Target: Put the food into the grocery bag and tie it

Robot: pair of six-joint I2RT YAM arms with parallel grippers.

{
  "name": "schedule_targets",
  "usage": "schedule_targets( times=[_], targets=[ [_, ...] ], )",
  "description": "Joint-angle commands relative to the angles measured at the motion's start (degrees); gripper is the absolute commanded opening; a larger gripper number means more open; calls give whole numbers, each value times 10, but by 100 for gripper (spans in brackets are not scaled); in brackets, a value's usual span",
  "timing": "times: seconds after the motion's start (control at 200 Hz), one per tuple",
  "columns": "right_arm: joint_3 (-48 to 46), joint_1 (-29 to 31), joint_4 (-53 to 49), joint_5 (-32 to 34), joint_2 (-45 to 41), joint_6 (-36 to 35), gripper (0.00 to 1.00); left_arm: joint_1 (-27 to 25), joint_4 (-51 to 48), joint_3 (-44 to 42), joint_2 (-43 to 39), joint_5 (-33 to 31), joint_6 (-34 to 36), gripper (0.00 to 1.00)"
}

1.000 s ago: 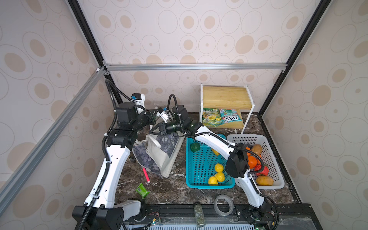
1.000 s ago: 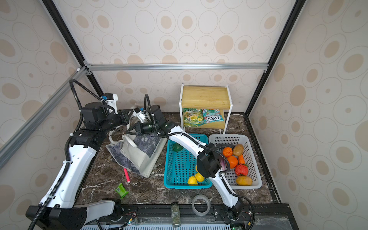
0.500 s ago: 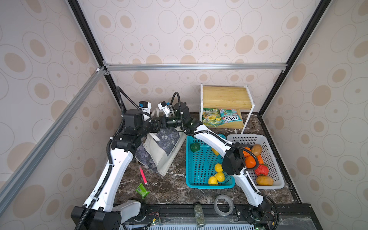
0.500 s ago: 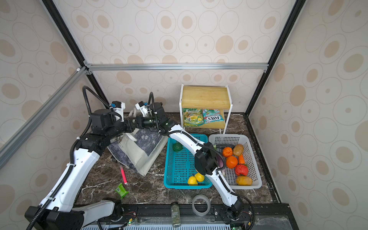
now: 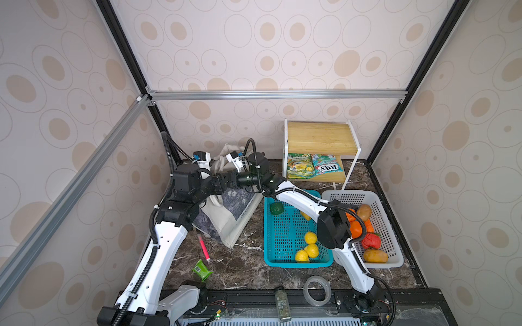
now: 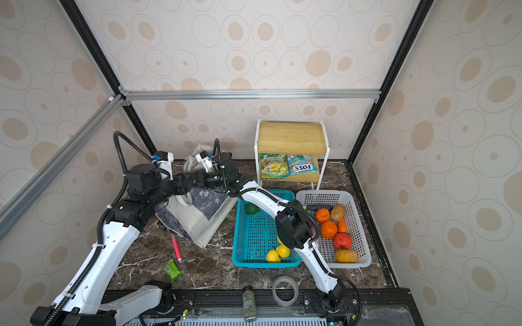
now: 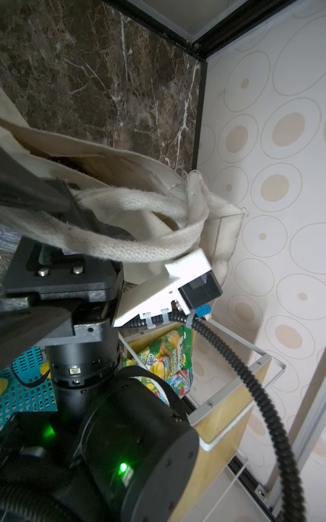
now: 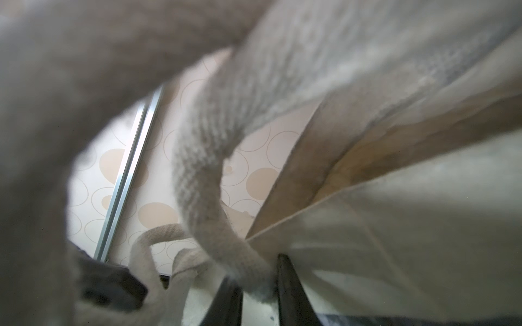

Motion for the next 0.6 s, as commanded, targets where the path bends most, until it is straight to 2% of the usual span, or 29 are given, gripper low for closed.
schedule_targets(
  times=[0.0, 0.07, 0.16, 0.205, 0.325, 0.415, 0.51, 0.59],
  targets=[
    [-12, -5, 46, -6, -35, 3, 25, 24, 20, 22, 18, 69, -9, 40],
    [-37, -7, 76, -10, -50, 11, 34, 25, 19, 18, 25, 70, -12, 39],
    [-96, -11, 135, -2, -80, 21, 40, 26, 39, -2, 17, 84, -23, 22],
    [-105, -11, 142, -5, -85, 20, 42, 26, 42, -5, 16, 85, -27, 19],
    [-110, -12, 176, -20, -85, 27, 44, 26, 43, -9, 18, 82, -27, 16],
    [-136, -14, 249, -26, -86, 64, 45, 27, 43, -15, 16, 78, -27, 13],
    [-179, -22, 330, -29, -97, 121, 45, 32, 42, -14, 11, 67, -27, 0],
    [-214, -26, 331, -12, -122, 108, 47, 37, 39, -8, 14, 72, -29, 0]
  ],
)
